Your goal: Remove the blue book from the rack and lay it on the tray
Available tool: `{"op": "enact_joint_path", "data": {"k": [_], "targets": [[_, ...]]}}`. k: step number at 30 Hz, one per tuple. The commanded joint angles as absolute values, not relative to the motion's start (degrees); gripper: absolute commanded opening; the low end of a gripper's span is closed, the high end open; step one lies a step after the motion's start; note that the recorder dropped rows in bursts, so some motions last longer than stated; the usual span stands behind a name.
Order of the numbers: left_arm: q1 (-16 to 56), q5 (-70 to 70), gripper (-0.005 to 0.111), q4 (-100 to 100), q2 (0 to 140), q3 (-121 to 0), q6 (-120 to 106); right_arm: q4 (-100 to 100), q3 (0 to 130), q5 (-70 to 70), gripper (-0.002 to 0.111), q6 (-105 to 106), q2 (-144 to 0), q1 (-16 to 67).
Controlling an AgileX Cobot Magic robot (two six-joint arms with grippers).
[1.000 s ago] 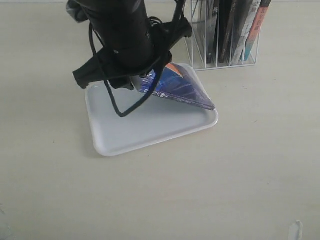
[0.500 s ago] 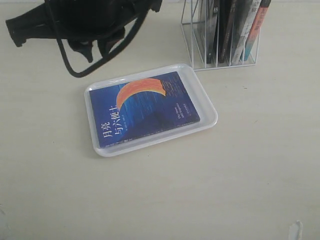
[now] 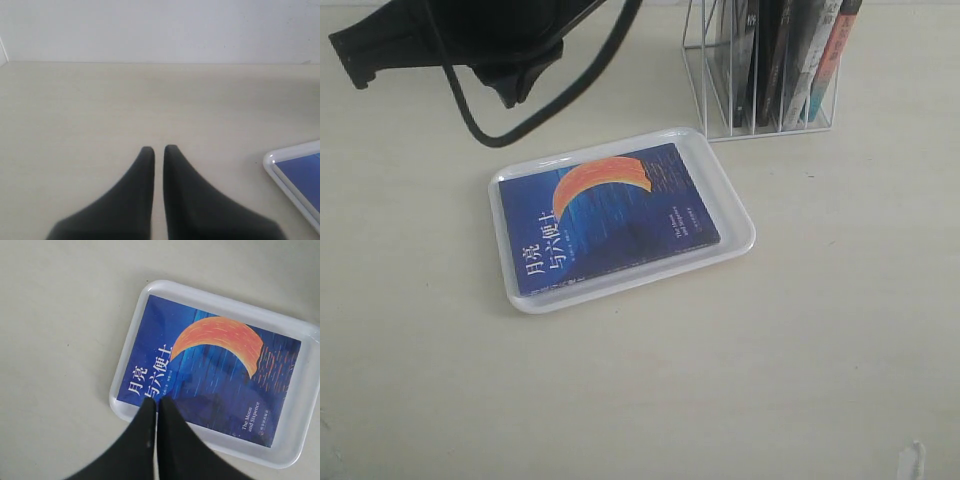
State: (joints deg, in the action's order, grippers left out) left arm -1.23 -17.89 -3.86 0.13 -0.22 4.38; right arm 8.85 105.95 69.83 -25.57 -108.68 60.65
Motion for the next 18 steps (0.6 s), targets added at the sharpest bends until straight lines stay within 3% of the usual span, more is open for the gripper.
{"op": "enact_joint_path", "data": {"k": [1,18], "targets": [[-0.8,-17.5,0.006,-4.0,0.0,0.0,4.3,9.3,106.2,68.2,0.0,-25.2,-108.0,60.5],[-0.8,-17.5,0.006,-4.0,0.0,0.0,4.3,9.4,106.2,56.7,0.0,-25.4,-105.6,60.6]]}}
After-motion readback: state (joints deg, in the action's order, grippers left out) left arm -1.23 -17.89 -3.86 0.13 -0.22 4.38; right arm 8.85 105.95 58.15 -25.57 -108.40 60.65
